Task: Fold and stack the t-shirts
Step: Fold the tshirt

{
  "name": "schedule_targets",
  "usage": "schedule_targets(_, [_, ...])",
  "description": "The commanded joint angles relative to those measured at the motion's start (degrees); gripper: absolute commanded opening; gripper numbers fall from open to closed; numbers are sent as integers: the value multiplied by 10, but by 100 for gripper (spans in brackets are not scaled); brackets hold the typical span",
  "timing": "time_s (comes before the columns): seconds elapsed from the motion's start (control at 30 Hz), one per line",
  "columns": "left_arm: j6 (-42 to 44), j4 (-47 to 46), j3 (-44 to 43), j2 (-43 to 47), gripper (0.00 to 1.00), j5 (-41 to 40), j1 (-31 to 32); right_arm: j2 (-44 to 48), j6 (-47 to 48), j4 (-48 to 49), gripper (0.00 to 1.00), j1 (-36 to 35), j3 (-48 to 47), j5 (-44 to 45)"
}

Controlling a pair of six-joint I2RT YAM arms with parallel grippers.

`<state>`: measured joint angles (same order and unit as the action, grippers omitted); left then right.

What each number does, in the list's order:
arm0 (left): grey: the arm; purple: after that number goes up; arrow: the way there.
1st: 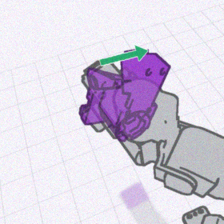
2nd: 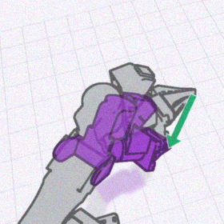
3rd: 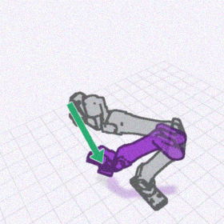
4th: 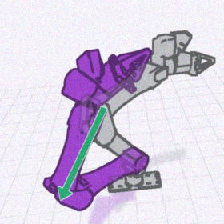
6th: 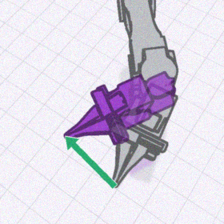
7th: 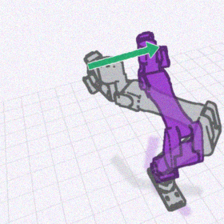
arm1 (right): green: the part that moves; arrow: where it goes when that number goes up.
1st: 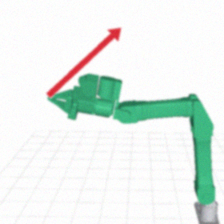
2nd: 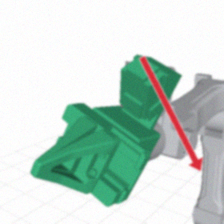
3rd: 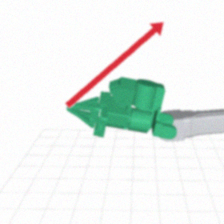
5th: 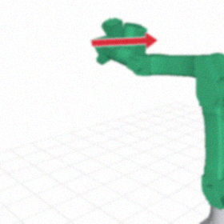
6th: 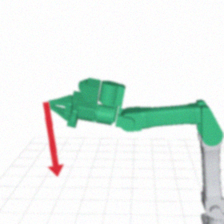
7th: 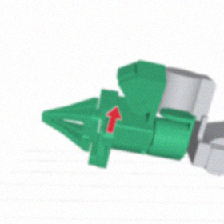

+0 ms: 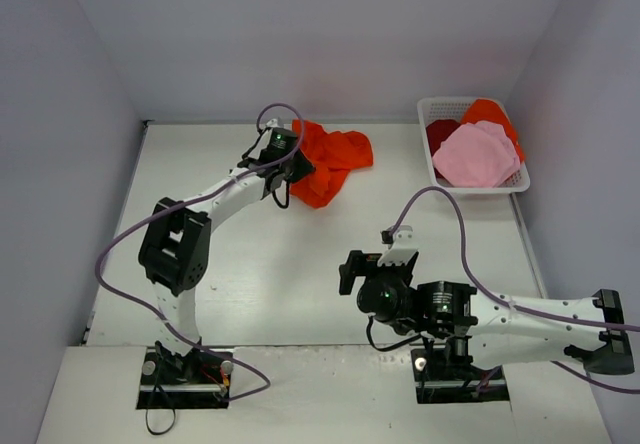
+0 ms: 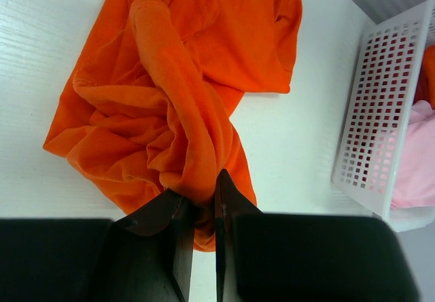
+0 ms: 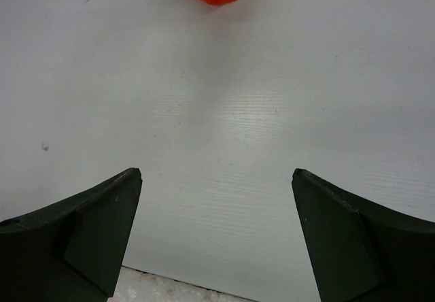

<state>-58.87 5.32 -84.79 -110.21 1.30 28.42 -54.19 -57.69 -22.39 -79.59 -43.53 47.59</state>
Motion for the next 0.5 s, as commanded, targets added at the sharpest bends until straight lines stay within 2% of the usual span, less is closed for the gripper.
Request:
schedule_targets(0.0, [17, -18, -48, 61, 0, -1, -1, -10, -17, 8, 89, 0, -1, 29])
schedule_targets(0.47, [46, 40, -168, 23, 0, 5, -2, 7, -16, 8, 89, 0, 4, 29])
